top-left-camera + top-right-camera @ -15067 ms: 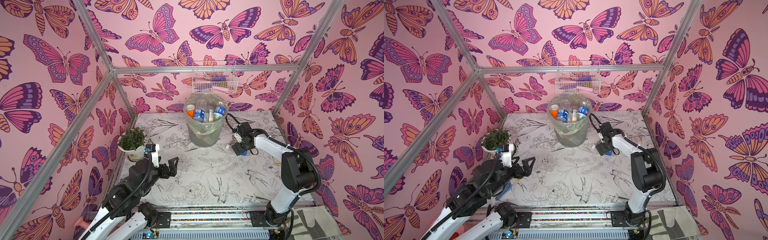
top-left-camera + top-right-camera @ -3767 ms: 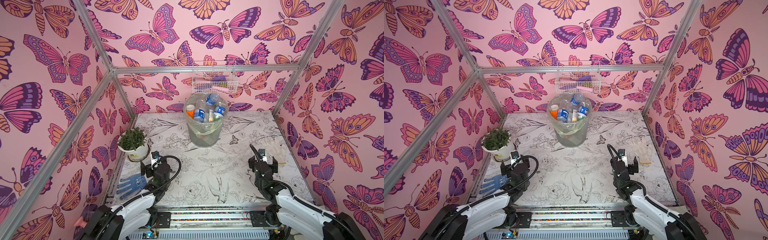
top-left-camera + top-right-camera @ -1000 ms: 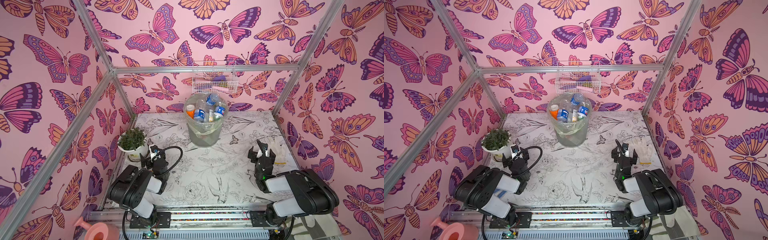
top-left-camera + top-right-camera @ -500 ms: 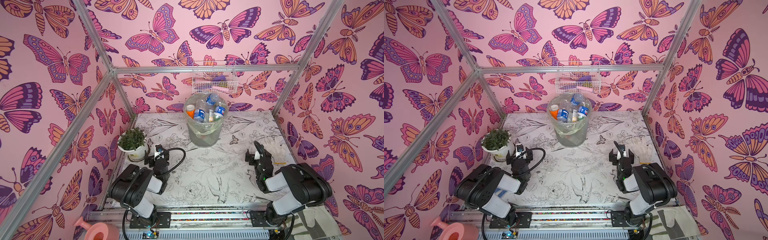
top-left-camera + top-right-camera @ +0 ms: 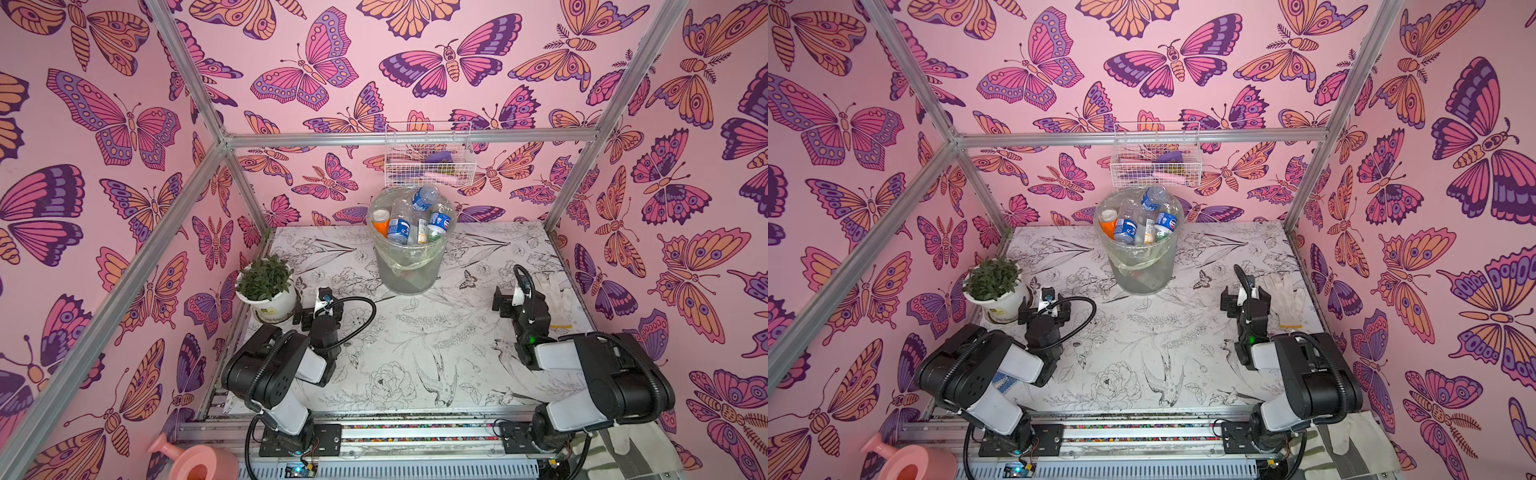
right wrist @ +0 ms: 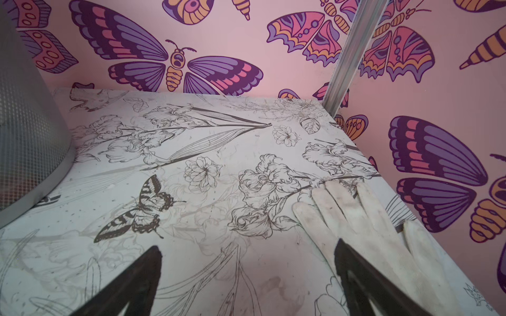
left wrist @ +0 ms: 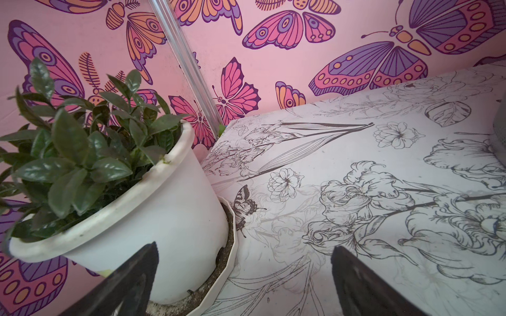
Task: Throw the plastic bottles in the bin
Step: Reset both arms
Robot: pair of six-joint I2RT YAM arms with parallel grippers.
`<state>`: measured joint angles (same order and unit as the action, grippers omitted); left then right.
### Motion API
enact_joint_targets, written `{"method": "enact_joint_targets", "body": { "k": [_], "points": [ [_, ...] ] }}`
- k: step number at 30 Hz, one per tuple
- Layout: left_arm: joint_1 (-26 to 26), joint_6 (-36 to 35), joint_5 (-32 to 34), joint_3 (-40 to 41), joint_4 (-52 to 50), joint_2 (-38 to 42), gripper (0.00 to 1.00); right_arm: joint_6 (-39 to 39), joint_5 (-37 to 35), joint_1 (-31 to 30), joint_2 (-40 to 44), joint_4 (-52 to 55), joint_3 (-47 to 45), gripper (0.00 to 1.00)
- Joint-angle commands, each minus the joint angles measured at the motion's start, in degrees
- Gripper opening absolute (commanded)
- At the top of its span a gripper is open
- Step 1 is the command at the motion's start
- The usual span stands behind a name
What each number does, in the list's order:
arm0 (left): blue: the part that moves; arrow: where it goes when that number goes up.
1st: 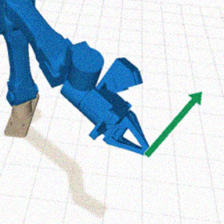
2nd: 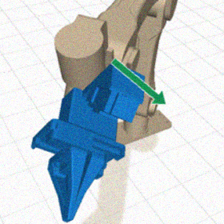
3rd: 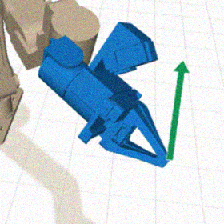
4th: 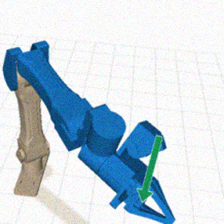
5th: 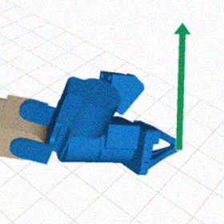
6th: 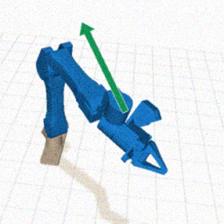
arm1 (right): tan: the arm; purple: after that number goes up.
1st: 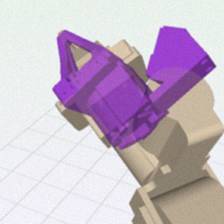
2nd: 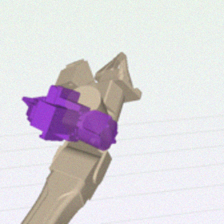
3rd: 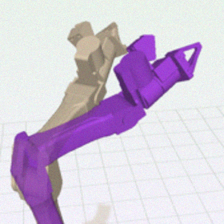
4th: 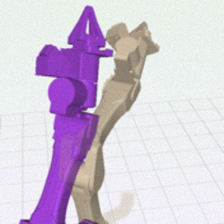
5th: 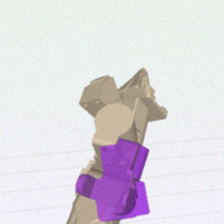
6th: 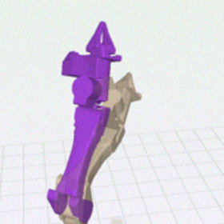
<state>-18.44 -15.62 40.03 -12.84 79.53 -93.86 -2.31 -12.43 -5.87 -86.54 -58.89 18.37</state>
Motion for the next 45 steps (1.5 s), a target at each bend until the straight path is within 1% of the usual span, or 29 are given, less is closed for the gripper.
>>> {"method": "enact_joint_targets", "body": {
  "k": [1, 4, 8, 13, 16, 23, 30, 32, 36, 38, 39, 40, 42, 45],
  "points": [
    [0.13, -0.07, -1.19, -0.60, 0.34, 0.09, 1.00, 1.59, 3.66, 0.96, 0.41, 6.54, 1.51, 0.99],
    [0.37, 0.52, -2.91, 0.20, 0.39, 0.69, 0.99, 1.78, 4.16, 1.31, 0.43, 7.24, 1.85, 0.99],
    [0.57, 2.59, -4.89, 3.68, 2.17, 2.60, 0.99, 1.78, 4.25, 1.33, 0.51, 7.28, 1.78, 0.99],
    [3.13, 4.73, -11.10, 5.44, 2.19, 3.72, 0.99, 1.69, 4.42, 1.34, 0.57, 6.76, 1.54, 0.99],
    [3.80, 5.47, -12.82, 6.18, 2.18, 4.17, 0.99, 1.67, 4.67, 1.31, 0.67, 6.08, 1.06, 0.99],
    [3.93, 5.51, -13.30, 6.31, 2.20, 4.25, 0.99, 1.60, 4.79, 1.32, 0.59, 5.89, 0.97, 0.99],
    [4.61, 3.55, -21.29, 6.78, 2.21, 3.83, 0.99, 1.76, 4.62, 1.44, 0.42, 7.05, 1.78, 0.99],
    [5.71, 3.48, -25.28, 6.86, 2.18, 3.41, 0.99, 1.98, 4.67, 1.60, 0.36, 7.78, 2.17, 0.99],
    [6.52, 3.79, -27.11, 6.82, 2.08, 3.31, 0.99, 2.31, 5.06, 1.99, 0.23, 8.79, 2.70, 0.99],
    [7.86, 4.56, -29.28, 6.44, 2.02, 2.48, 0.99, 2.38, 5.24, 2.16, 0.24, 8.89, 2.72, 0.99],
    [9.57, 6.12, -32.09, 6.04, 2.04, 1.03, 0.98, 2.39, 5.23, 2.17, 0.32, 8.89, 2.71, 0.99],
    [10.31, 5.68, -32.90, 4.83, 1.82, 0.15, 0.98, 2.39, 5.29, 2.16, 0.34, 8.88, 2.72, 0.99],
    [10.82, 6.36, -33.24, 4.43, -1.38, 1.73, 0.98, 2.39, 5.20, 2.11, 0.32, 8.80, 2.68, 0.99],
    [11.10, 6.51, -33.43, 3.83, -1.87, 1.61, 0.98, 2.18, 5.73, 2.12, 0.56, 8.19, 2.24, 0.99]
  ]
}}
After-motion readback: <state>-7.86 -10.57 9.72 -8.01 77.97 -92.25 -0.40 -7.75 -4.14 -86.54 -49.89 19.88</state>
